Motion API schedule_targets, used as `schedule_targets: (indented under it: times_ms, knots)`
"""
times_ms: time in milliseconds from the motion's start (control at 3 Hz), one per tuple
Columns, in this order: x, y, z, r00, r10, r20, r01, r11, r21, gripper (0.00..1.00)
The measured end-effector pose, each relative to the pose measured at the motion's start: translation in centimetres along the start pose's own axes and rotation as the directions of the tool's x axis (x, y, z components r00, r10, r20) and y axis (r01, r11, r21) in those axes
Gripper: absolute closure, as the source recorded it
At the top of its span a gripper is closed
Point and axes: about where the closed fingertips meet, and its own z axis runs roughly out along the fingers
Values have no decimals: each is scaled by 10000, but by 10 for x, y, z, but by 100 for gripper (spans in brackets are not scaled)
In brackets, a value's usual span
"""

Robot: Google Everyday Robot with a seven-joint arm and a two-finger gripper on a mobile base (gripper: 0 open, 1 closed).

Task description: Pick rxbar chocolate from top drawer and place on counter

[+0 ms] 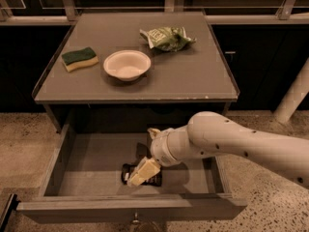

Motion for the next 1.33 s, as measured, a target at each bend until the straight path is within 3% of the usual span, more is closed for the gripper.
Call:
schedule_targets:
  times_ms: [667,1333]
  knots:
    - [22,-9,21,9981,-115,-612,138,9992,367,0]
    - [30,9,38,9982,132,-585,-127,9999,96,0]
